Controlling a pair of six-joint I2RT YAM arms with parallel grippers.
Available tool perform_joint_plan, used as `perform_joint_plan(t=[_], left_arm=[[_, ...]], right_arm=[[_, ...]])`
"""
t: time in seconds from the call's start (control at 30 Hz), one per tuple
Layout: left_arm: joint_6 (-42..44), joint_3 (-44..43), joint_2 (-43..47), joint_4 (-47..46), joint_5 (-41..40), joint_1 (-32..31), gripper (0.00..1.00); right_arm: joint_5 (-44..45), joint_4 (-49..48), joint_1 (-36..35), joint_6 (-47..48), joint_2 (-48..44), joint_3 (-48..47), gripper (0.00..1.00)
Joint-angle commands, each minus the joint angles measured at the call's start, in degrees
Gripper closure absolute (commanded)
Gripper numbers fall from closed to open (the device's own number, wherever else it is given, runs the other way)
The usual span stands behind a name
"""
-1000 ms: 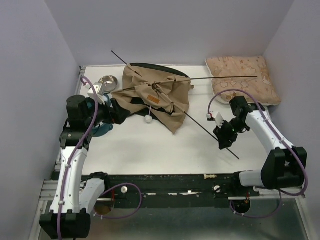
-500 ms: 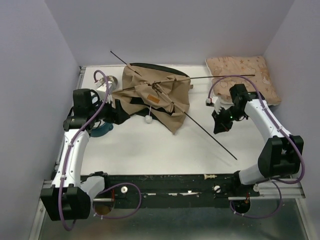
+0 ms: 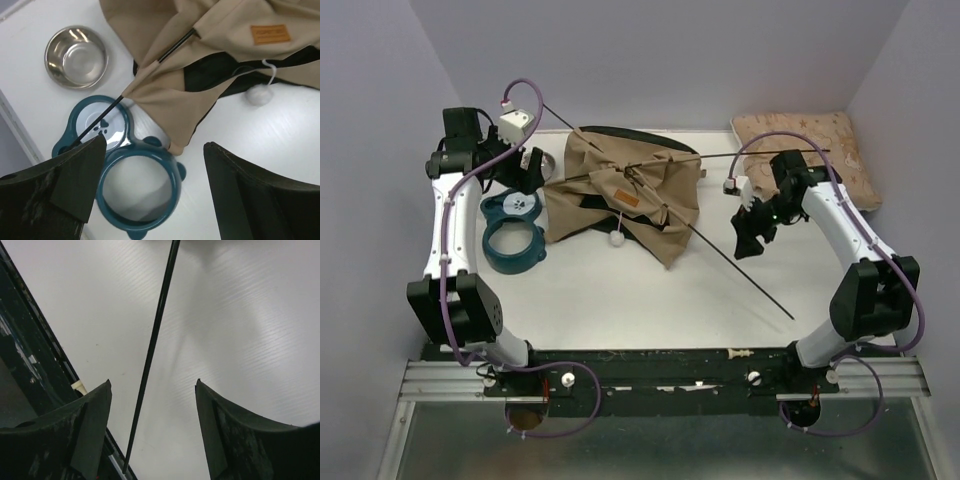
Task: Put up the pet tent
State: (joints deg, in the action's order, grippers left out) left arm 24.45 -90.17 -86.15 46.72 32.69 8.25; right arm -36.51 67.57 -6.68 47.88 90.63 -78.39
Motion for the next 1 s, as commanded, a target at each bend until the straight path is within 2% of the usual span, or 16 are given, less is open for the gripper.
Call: perform_joint_plan(t=[0.0,0.2,0.27,0.3,0.33,0.4,0.43,0.63,0.7,0.8,0.97], left_arm=[[13.25,-4.66,-4.64,11.82,-2.45,1.94,0.06],[11.69,0.69,-3.07,9.45,-1.06,2.03,0.05],[9.32,3.58,-1.58,7.52,1.31,2.03,0.05],[8.17,5.08,-0.61,6.38,2.54,1.95,0.05],[6.51,6.83,0.45,4.80,3.78,1.94,0.05],[3.87,9.82,2.90,2.42,7.29,1.94,0.07],[2.03,11.58,3.96,0.93,9.30,1.86,0.09],[-11.24,22.91,12.57,-10.22,19.77,0.11,0.18],[-14.33,27.40,15.91,-14.88,19.00,-2.87,0.19],[-14.69,32.24,19.61,-21.29,12.95,-10.07,0.19],[-15.57,34.28,19.89,-32.20,14.23,-16.77,0.19]], right_arm=[[5.38,5.02,-1.50,0.81,0.26,2.00,0.23],[14.45,2.57,-0.80,4.59,-5.90,19.21,0.18],[14.54,0.90,-0.71,4.51,-6.26,22.83,0.20],[13.58,0.46,-0.79,4.07,-5.73,23.54,0.24],[12.27,0.37,-0.79,3.63,-4.68,23.37,0.32],[6.66,1.94,-0.88,3.10,-1.88,19.18,0.73],[3.67,2.21,-0.88,2.05,-0.73,16.80,0.98],[-13.74,2.84,-1.14,-2.25,4.11,1.59,0.99],[-16.21,2.65,-1.76,-3.32,5.25,-1.49,0.99],[-18.68,3.09,-2.11,-3.40,7.10,-4.92,0.99],[-19.38,2.83,-3.16,-2.35,7.81,-8.09,0.99]])
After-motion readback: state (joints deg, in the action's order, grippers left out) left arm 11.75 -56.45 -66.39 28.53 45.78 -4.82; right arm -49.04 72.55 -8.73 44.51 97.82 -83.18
